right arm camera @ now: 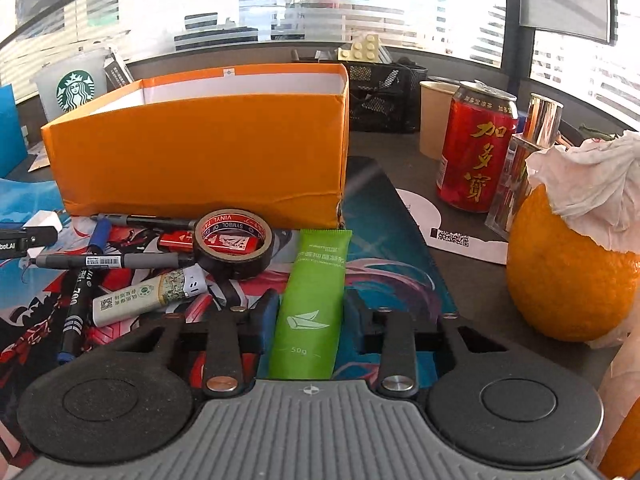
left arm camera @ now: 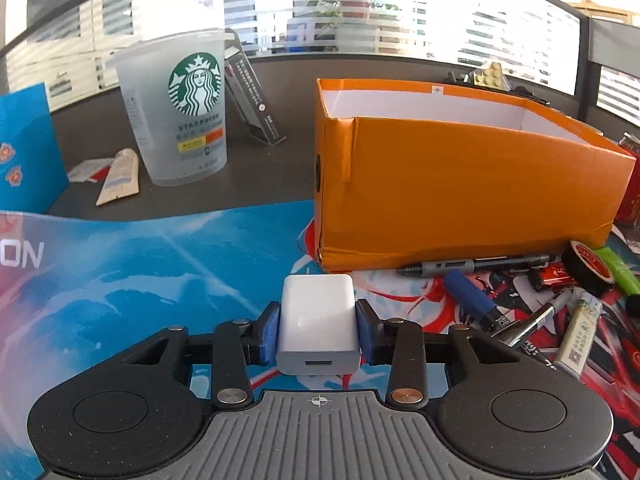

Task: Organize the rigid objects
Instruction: 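Grasp the white charger with the left gripper while the right grasps the green tube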

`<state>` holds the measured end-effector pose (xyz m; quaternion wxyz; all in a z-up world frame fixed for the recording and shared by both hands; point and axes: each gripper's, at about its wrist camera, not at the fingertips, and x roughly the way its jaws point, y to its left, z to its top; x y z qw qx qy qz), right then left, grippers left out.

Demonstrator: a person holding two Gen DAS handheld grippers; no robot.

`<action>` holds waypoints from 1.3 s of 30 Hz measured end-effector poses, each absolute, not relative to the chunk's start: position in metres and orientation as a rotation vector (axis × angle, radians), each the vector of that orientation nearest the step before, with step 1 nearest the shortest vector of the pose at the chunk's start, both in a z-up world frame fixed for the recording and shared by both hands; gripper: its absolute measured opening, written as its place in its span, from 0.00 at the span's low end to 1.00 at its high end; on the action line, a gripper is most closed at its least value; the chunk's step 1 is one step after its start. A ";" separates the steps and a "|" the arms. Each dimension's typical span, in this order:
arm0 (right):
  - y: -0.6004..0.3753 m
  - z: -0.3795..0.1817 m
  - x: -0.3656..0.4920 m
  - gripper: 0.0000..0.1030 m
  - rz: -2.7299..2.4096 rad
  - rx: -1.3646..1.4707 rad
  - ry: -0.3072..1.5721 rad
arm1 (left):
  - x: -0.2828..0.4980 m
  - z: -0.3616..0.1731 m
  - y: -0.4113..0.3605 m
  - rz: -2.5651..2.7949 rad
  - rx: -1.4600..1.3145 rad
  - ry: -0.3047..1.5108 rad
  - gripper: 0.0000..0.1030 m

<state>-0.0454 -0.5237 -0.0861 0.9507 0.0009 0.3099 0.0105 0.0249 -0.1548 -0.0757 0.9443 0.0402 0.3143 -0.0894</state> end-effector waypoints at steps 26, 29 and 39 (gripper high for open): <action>-0.538 -0.073 -0.080 0.29 -0.014 0.058 0.631 | -0.011 -0.049 -0.136 -0.262 0.001 0.669 0.35; -0.538 -0.081 -0.075 0.29 -0.014 0.067 0.656 | -0.011 -0.049 -0.135 -0.269 -0.003 0.674 0.35; -0.551 -0.068 -0.076 0.29 0.027 0.188 0.633 | -0.013 -0.027 -0.135 -0.303 -0.007 0.639 0.35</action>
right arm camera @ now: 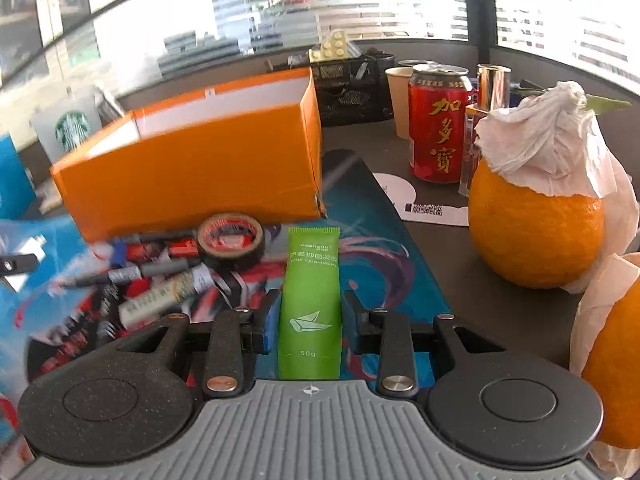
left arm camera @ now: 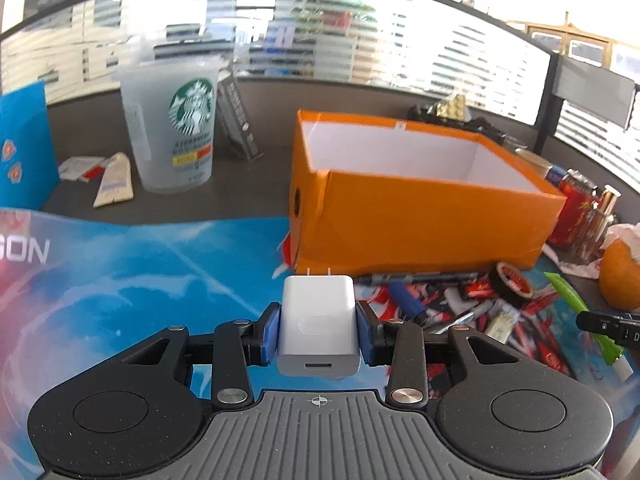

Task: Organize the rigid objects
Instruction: 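Grasp the white charger with the left gripper while the right grasps the green tube, then carry the white charger and green tube with both grippers over the box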

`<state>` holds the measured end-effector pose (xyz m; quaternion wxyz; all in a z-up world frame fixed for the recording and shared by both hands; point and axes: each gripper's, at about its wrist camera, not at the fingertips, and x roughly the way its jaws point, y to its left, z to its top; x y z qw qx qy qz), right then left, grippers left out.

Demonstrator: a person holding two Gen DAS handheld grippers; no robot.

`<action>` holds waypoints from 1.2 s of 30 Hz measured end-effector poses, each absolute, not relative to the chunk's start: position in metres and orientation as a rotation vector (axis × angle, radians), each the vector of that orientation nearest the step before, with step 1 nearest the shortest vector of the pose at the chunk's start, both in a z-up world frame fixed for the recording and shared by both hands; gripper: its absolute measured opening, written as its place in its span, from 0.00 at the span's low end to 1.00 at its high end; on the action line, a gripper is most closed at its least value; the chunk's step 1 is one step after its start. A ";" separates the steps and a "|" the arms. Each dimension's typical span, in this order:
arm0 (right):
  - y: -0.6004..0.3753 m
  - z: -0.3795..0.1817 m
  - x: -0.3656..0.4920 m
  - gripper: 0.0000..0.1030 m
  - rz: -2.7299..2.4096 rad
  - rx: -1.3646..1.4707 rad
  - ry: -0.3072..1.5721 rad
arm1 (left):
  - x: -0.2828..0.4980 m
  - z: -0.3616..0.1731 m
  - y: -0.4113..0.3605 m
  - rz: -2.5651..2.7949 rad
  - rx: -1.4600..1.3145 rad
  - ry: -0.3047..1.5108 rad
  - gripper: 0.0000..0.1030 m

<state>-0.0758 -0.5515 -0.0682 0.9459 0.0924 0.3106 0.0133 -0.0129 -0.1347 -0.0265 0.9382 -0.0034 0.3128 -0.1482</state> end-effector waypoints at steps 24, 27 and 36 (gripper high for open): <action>-0.537 0.017 -0.056 0.29 0.112 0.158 0.459 | 0.011 0.041 -0.153 -0.355 0.037 0.516 0.35; -0.531 0.023 -0.047 0.29 0.124 0.146 0.449 | 0.017 0.046 -0.158 -0.361 0.042 0.506 0.35; -0.523 0.031 -0.015 0.29 0.155 0.127 0.445 | 0.044 0.057 -0.169 -0.359 0.040 0.481 0.35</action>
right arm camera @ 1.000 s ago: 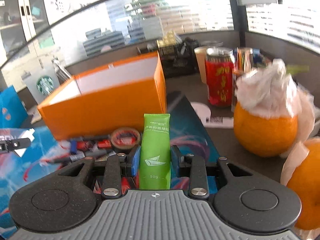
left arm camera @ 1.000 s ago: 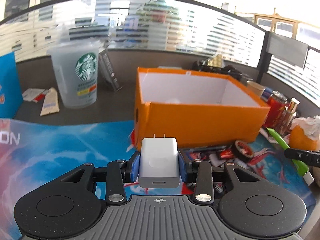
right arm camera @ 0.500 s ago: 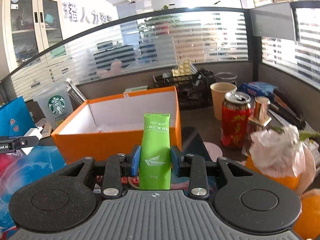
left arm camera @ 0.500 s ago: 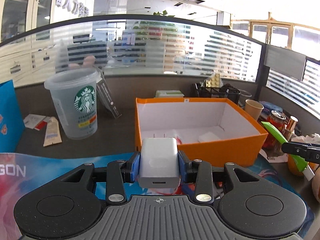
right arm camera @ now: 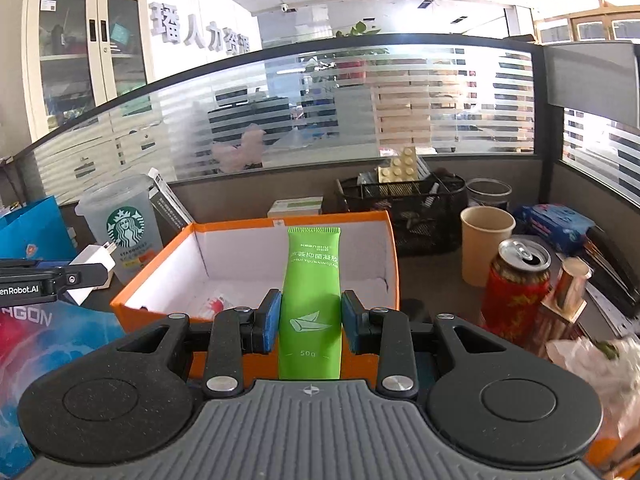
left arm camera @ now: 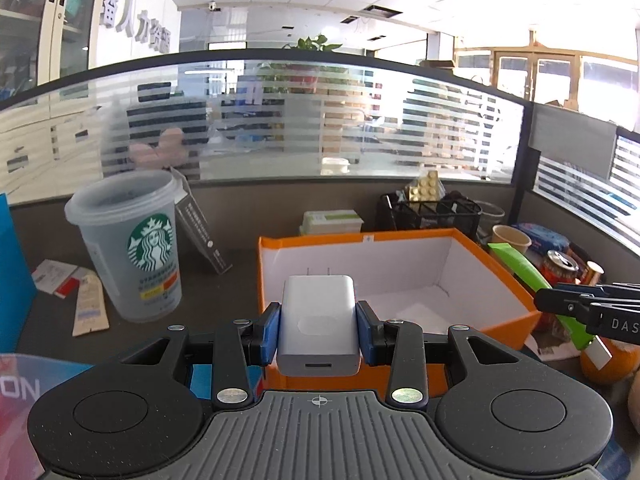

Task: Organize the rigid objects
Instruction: 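Carry the white charger and green tube with both grippers over the box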

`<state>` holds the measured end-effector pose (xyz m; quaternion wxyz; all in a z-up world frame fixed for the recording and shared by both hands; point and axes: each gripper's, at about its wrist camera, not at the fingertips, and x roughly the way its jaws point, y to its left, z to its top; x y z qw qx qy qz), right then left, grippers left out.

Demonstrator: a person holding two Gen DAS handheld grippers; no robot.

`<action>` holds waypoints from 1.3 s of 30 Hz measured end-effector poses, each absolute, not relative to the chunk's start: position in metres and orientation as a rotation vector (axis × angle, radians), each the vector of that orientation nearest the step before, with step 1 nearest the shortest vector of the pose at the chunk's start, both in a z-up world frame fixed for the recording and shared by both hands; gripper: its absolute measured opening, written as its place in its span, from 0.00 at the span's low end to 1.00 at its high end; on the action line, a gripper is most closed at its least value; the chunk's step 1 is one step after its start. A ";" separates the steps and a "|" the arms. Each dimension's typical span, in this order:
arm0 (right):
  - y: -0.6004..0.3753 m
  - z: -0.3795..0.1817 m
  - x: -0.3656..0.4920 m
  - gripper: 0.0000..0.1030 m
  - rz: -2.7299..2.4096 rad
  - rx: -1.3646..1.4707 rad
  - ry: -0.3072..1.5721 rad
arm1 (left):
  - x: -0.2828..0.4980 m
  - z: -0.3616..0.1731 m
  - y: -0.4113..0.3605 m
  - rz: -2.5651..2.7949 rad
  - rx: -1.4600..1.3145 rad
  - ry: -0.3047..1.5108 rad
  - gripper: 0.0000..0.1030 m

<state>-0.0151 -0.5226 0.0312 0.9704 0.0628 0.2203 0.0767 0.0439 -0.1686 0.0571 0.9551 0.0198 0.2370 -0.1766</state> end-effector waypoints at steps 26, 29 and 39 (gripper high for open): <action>-0.506 0.020 0.106 0.29 0.194 0.033 0.564 | 0.157 0.031 -0.222 -0.392 0.094 0.643 0.35; -0.501 0.016 0.115 0.29 0.210 0.023 0.586 | 0.163 0.024 -0.226 -0.398 0.103 0.671 0.35; -0.489 0.002 0.133 0.29 0.218 -0.021 0.651 | 0.171 0.008 -0.235 -0.406 0.141 0.709 0.36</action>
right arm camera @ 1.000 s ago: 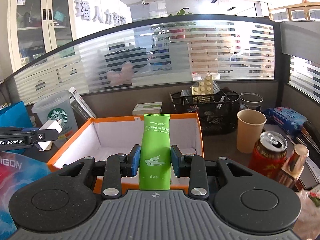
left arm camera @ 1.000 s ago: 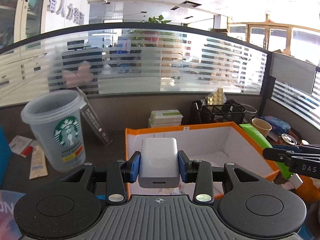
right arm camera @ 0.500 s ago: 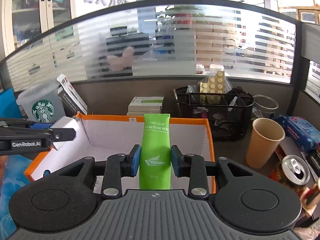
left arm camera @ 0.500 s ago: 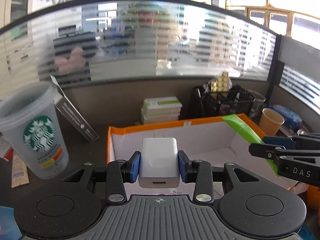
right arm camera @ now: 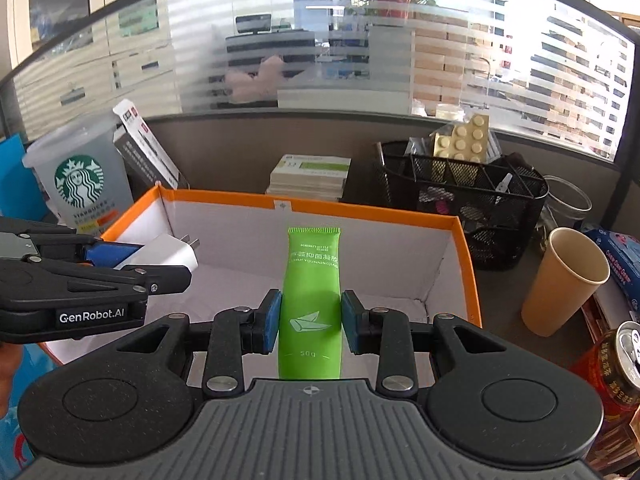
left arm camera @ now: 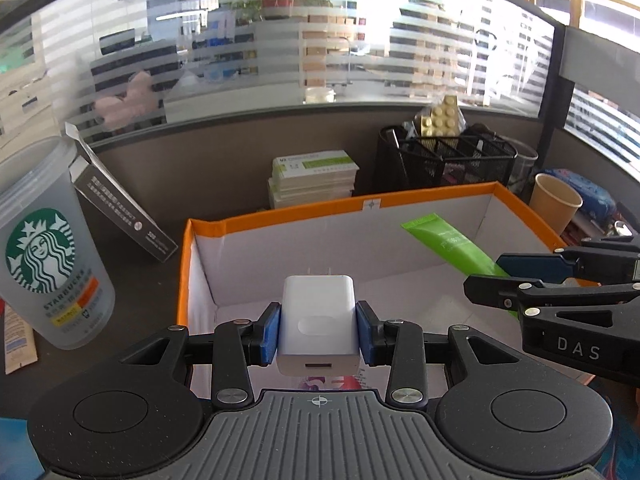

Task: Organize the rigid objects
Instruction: 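Carry the white charger and green tube with both grippers over the box, then open both grippers to release the charger and green tube into the box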

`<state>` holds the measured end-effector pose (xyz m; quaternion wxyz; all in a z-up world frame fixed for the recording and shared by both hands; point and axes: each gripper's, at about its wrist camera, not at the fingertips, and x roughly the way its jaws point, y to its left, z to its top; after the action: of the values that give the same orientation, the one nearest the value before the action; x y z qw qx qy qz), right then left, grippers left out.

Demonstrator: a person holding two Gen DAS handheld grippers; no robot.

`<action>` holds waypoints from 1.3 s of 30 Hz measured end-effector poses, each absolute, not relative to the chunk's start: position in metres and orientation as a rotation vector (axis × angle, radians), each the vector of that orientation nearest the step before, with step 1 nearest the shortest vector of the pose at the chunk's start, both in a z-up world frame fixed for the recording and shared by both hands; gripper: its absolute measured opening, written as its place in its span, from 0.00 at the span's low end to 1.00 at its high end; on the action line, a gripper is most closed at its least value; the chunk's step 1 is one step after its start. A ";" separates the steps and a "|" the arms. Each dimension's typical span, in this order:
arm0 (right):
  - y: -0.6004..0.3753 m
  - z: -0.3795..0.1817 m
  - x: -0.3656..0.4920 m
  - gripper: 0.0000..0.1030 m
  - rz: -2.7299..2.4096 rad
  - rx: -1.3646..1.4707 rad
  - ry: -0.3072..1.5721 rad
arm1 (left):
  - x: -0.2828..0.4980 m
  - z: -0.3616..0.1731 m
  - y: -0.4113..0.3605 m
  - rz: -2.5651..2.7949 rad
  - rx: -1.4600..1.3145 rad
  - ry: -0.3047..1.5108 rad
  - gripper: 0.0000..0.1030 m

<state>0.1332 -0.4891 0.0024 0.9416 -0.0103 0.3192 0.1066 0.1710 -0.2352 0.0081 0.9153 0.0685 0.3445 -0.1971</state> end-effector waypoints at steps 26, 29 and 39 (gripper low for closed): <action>-0.471 -0.030 0.155 0.29 0.234 -0.131 0.805 | 0.176 -0.009 -0.251 -0.416 0.243 0.765 0.36; -0.470 -0.030 0.156 0.29 0.233 -0.142 0.815 | 0.176 -0.009 -0.249 -0.420 0.235 0.768 0.36; -0.461 -0.031 0.162 0.29 0.246 -0.219 0.889 | 0.180 -0.007 -0.250 -0.432 0.222 0.792 0.36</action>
<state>0.1623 -0.4610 -0.0310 0.8898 -0.1054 0.4279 0.1183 0.1797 -0.2504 -0.0072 0.8940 0.1069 0.3819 -0.2083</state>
